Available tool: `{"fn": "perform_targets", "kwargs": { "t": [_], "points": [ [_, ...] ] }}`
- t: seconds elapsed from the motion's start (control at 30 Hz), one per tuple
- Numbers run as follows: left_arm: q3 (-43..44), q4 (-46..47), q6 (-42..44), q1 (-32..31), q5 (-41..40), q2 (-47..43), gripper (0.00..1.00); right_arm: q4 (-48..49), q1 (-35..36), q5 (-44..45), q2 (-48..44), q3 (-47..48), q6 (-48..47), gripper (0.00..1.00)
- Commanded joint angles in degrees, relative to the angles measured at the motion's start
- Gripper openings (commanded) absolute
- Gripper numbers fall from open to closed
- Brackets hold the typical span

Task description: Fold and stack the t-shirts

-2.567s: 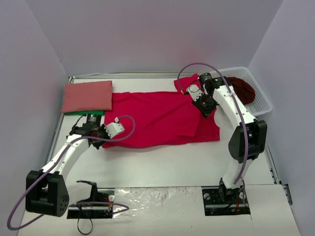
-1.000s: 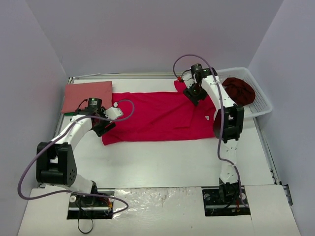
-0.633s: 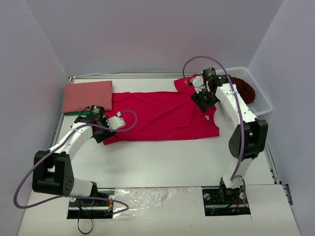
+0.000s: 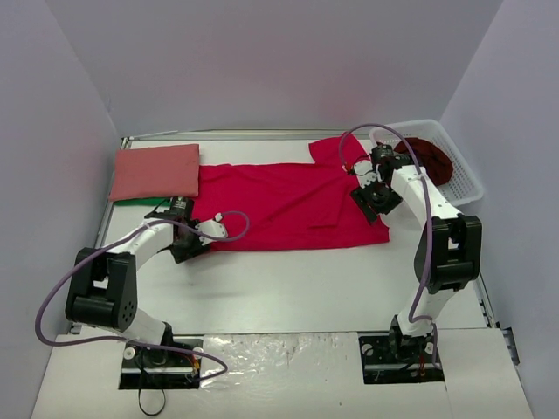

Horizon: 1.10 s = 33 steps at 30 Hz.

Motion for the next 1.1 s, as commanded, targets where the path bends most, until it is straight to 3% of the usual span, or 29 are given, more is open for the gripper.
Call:
{"fn": "perform_targets", "kwargs": {
  "t": [0.0, 0.17, 0.23, 0.27, 0.3, 0.4, 0.57, 0.97, 1.07],
  "points": [
    [0.2, 0.0, 0.9, -0.3, 1.6, 1.0, 0.47, -0.6, -0.4, 0.1, -2.7, -0.8, 0.7, 0.54],
    [0.6, -0.8, 0.4, -0.6, 3.4, 2.7, 0.47, -0.5, -0.9, 0.3, -2.1, -2.3, 0.2, 0.54],
    [0.8, -1.0, 0.1, -0.9, 3.4, 3.2, 0.42, -0.5, -1.1, 0.3, -1.9, -3.3, -0.3, 0.54],
    [1.2, -1.2, -0.2, -0.9, 3.7, 3.9, 0.37, -0.4, -1.6, 0.2, -1.6, -3.6, -0.4, 0.54],
    [1.4, -1.2, -0.4, -1.0, 3.9, 4.1, 0.23, -0.4, -1.8, 0.1, -1.4, -4.2, -0.9, 0.54],
    [2.5, -1.9, -1.2, -1.1, 4.3, 5.7, 0.03, 0.0, -2.5, -1.0, -0.3, -5.2, -1.4, 0.54],
    [3.3, -2.5, -2.5, -1.2, 5.7, 6.3, 0.02, -0.1, -4.0, -3.0, 2.7, -5.5, -2.7, 0.41],
    [2.1, -2.5, -3.7, -1.3, 4.6, 4.7, 0.02, -0.9, -5.1, -5.0, 7.3, -7.3, -5.7, 0.43],
    [2.2, -2.4, -4.2, -1.3, 4.2, 4.7, 0.02, -1.2, -5.3, -5.0, 7.4, -8.4, -6.3, 0.35]
  ]
}}
